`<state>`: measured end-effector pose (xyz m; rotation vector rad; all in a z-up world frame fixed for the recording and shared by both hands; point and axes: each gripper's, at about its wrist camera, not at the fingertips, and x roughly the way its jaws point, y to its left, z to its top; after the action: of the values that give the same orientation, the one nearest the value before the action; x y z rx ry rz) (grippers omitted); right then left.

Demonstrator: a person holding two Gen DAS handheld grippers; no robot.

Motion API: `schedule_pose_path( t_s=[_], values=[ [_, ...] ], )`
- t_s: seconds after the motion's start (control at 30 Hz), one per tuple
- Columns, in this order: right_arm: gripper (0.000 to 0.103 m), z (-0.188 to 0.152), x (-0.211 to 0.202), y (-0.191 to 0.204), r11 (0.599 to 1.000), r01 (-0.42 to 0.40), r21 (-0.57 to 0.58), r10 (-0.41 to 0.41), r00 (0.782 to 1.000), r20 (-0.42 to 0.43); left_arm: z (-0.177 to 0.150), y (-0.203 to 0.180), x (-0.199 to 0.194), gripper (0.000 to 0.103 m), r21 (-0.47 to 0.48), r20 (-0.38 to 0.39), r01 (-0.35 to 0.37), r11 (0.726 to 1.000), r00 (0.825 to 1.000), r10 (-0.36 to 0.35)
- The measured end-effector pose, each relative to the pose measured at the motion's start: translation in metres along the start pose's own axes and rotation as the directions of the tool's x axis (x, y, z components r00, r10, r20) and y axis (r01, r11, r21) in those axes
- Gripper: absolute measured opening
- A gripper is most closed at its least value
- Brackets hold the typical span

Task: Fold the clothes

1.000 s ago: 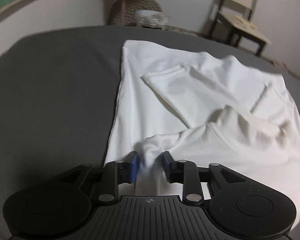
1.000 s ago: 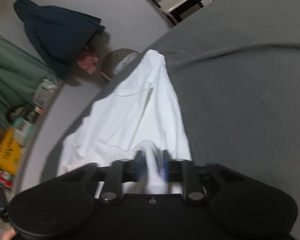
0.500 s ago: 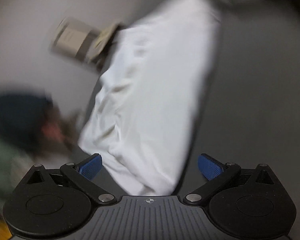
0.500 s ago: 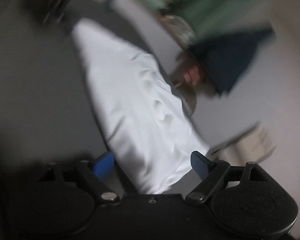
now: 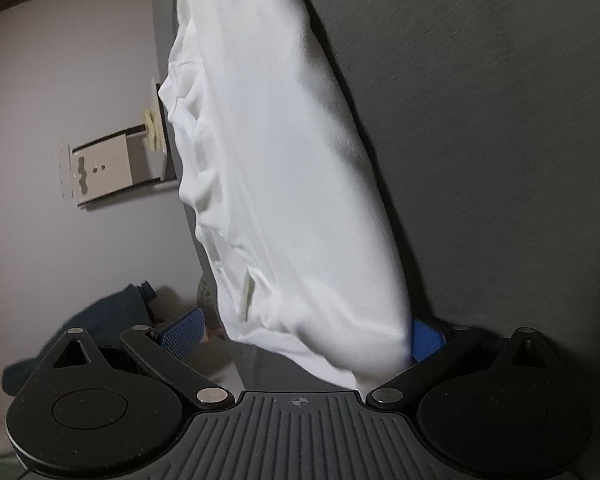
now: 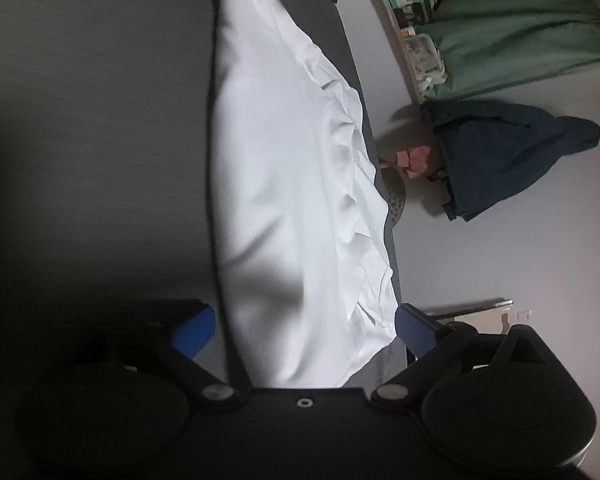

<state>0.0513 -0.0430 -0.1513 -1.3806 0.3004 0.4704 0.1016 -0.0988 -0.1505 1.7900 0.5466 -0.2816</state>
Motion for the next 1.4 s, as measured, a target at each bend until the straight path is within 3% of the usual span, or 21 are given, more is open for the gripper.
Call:
schedule_pose_path(
  t_s=[0.27,0.57,0.7,0.87,0.97,1.0,1.1,1.17,1.27,1.3,1.4],
  values=[
    [0.1,0.026,0.011,0.011,0.988,-0.009,-0.154,0.014,1.0,0.028,0.016,0.002,0.003,0.103,-0.015,0.045,-0.046,0.999,0.998,0.047],
    [0.102,-0.002,0.022,0.009,0.971,0.024,-0.24,-0.048,0.995,-0.093,-0.003,-0.001,0.015,0.103,-0.034,-0.01,-0.04,0.999,0.999,0.039],
    [0.101,0.001,0.026,0.016,0.95,0.06,-0.305,-0.078,0.996,-0.049,0.009,0.001,0.022,0.103,-0.014,0.002,-0.066,0.998,0.998,0.066],
    [0.1,-0.003,0.028,0.011,0.962,0.112,-0.249,-0.117,0.993,-0.008,0.006,0.006,0.028,0.1,-0.067,-0.028,-0.063,0.996,0.998,0.061],
    [0.087,-0.008,0.028,0.014,0.956,0.129,-0.262,-0.132,0.991,0.009,0.004,-0.006,0.024,0.077,-0.019,-0.007,-0.066,0.998,0.998,0.066],
    [0.078,-0.01,0.027,0.017,0.948,0.14,-0.286,-0.143,0.99,0.013,0.003,-0.011,0.023,0.063,0.005,-0.002,-0.07,0.998,0.998,0.07],
    [0.069,-0.017,0.022,0.033,0.913,0.199,-0.355,-0.194,0.98,0.051,0.001,-0.025,0.019,0.046,0.036,0.003,-0.071,0.997,0.997,0.071],
    [0.063,-0.02,0.023,0.037,0.913,0.201,-0.355,-0.192,0.979,0.061,0.001,-0.024,0.021,0.038,0.0,-0.023,-0.04,0.999,0.999,0.04],
    [0.038,-0.021,0.028,0.036,0.936,0.142,-0.322,-0.14,0.99,0.03,0.001,-0.021,0.026,0.026,-0.046,-0.054,-0.004,0.999,0.999,0.001],
    [0.023,-0.021,0.031,0.035,0.943,0.115,-0.312,-0.117,0.993,0.011,0.001,-0.019,0.027,0.02,-0.061,-0.063,0.008,0.998,0.998,-0.012],
    [0.011,-0.018,0.033,0.028,0.96,0.061,-0.274,-0.065,0.998,-0.005,0.0,-0.02,0.029,0.016,-0.067,-0.069,0.002,0.998,0.998,-0.007]
  ],
)
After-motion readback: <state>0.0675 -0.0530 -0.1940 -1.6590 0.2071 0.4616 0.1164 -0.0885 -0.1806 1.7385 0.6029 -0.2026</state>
